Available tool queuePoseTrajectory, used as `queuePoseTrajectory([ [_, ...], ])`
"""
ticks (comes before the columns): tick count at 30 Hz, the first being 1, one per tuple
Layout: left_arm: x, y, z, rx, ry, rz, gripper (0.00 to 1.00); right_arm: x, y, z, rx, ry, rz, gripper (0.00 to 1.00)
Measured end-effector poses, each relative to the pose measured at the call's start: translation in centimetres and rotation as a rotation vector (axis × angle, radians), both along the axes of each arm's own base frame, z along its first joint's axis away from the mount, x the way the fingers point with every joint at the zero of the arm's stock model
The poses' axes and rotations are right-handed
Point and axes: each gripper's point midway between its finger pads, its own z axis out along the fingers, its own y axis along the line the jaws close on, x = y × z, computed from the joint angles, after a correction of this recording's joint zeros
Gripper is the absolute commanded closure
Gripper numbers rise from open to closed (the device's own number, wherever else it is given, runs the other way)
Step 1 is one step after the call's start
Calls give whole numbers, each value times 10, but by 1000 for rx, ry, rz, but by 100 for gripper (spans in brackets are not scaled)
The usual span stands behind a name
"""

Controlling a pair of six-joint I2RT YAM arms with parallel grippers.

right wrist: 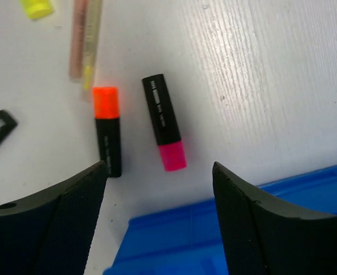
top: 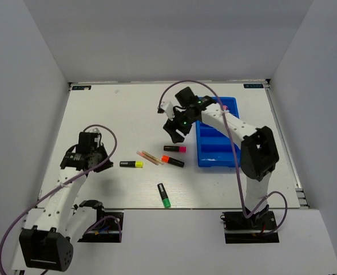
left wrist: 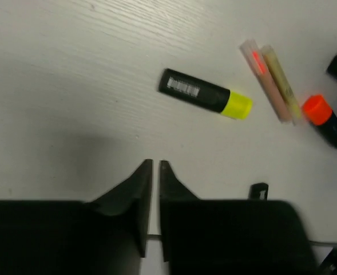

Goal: Sort the stationery into containers
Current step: Pick up the pen from the center of the board.

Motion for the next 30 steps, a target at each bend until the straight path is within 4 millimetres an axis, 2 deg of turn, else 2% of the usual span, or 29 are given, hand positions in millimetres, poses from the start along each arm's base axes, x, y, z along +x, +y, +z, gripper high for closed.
queuePoseTrajectory([
  [1,-6,-2,-4,-18,2,-11,87,5,4,-11,-38,0,-18,27],
  [2,-9,-6,-5,-35,-1,-24,82,6,6,-20,-71,4,-32,28],
  [3,-11,-8,-5,-46,-6,-35,68,6,7,-29,-102,5,-40,30],
  [4,-11,-10,-5,-52,-15,-44,41,6,7,-37,-142,5,-52,30],
  [6,-9,-11,-7,-61,-34,-49,32,8,8,-47,-199,-5,-66,31],
  [7,-9,-11,-9,-63,-34,-47,23,10,9,-50,-216,-13,-70,31],
  [12,-12,-9,-20,-77,-27,-38,23,9,11,-60,-258,-34,-58,31],
  [24,-5,-9,-11,-117,-96,-22,23,4,16,-97,-296,-24,17,32],
  [30,-7,-9,-12,-119,-96,-23,23,3,15,-108,-311,-32,45,35],
])
